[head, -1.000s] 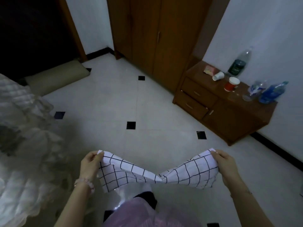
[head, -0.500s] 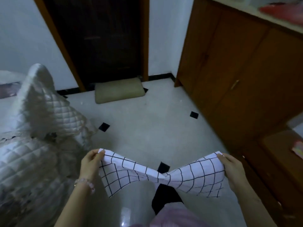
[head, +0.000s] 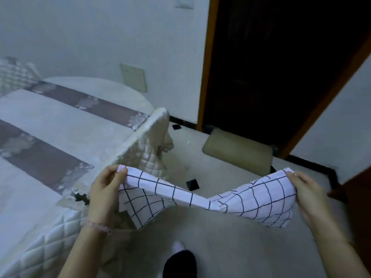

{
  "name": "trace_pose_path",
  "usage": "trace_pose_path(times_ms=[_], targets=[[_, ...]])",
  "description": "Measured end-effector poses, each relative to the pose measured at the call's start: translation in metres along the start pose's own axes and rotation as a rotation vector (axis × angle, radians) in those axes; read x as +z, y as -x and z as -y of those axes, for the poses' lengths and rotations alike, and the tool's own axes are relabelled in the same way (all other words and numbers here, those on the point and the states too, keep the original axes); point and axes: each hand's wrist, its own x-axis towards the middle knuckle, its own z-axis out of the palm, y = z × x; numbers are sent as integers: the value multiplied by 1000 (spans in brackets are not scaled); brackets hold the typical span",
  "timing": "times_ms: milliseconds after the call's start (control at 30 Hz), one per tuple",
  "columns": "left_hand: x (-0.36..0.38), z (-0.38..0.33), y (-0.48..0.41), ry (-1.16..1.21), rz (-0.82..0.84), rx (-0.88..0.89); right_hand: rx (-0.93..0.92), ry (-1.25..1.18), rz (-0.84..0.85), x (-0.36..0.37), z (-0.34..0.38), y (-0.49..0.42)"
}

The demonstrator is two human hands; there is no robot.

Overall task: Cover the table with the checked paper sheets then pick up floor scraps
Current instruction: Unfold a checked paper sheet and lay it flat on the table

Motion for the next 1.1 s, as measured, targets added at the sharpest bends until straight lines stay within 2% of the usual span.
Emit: trace_pose_path(times_ms=[300,633,933,1100], targets=[[-34,-37,-104,175,-359,65,-182,-58,345,205,89,-131],[-121,-64,-184,166,-811,164,-228,-156,713,434,182,-185],[-133,-28,-237,45,-1055,13,-236,-17,969,595,180,-228],[-129,10,-267,-69,-1109,-122,-231,107,1076,664,158,-243]])
